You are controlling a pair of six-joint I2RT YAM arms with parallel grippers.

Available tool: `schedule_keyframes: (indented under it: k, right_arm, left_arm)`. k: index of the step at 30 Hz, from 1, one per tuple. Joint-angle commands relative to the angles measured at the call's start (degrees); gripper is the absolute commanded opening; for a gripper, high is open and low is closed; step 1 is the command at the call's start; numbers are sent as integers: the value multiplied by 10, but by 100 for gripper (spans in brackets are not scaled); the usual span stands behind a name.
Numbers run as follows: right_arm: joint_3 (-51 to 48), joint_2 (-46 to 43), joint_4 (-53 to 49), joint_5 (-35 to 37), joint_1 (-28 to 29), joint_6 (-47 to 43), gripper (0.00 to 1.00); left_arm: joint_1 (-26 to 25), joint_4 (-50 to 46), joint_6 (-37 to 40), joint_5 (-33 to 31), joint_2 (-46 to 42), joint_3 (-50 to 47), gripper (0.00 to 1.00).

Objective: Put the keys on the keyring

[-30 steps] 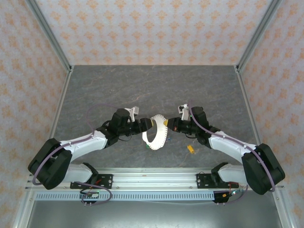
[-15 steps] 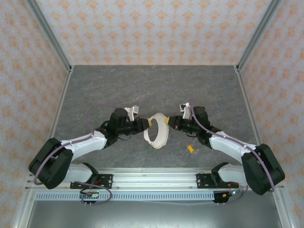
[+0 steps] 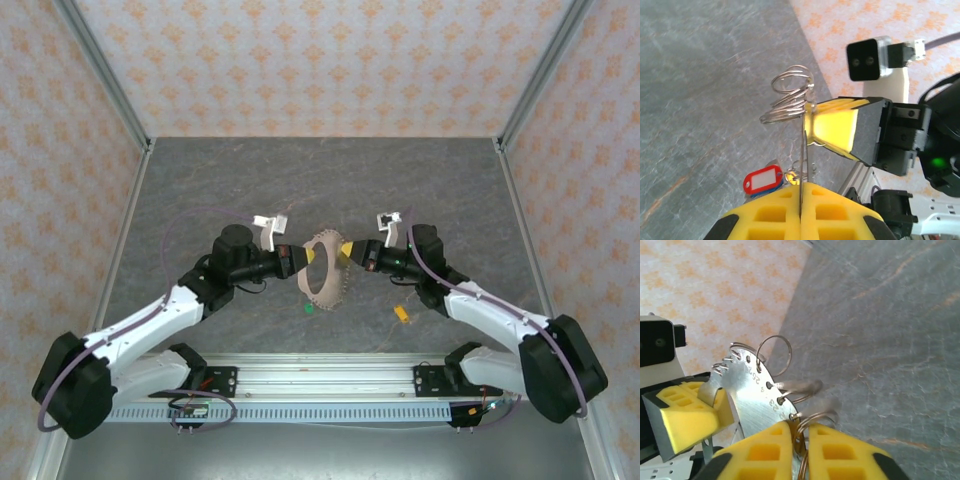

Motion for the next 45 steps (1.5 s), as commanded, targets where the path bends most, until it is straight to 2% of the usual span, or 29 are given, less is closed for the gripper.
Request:
schedule_keyframes:
  k: [1,7,11,15,19,21,23,26,29,34,40,45]
  right_arm:
    - [-12,-32,6,21,-5,-28,21]
    - [-21,-129,-43,70,-5,-110,36]
    - [-52,-212,-19,96,-3,-183,35]
    - [-68,-283,-27,94,11,-283,32]
    - [-53,-311,-78,102,58,-390,29]
    - [-41,-311,-106,125,98,-453,26]
    - [-34,-304,-122,180,152,-513,25]
    - [-31,-284,-114,261,224,-580,25]
    - [-34,-252,-71,333,285,-638,25]
    - [-41,-183,22,423,367,-722,23]
    - [-48,-107,142,478,409,-750,23]
    - [-51,-88,185,474,411,-736,23]
  left_arm:
    - [1,-47,74,-27,-34,33,0]
    - [1,-170,193,-26,-72,106,0]
    - [1,-300,309,-21,-74,187,0]
    - [1,-410,387,-8,-50,278,0]
    - [1,-513,447,11,-2,381,0]
    - [1,-581,483,1,38,440,0]
    - [2,-661,508,-48,89,504,0]
    - [0,-750,534,-62,157,596,0]
    - [-8,-757,540,-39,175,632,0]
    - [-22,-775,551,-43,188,681,0]
    - [-39,-821,563,-54,213,743,0]
    - [-51,-834,566,-66,223,769,0]
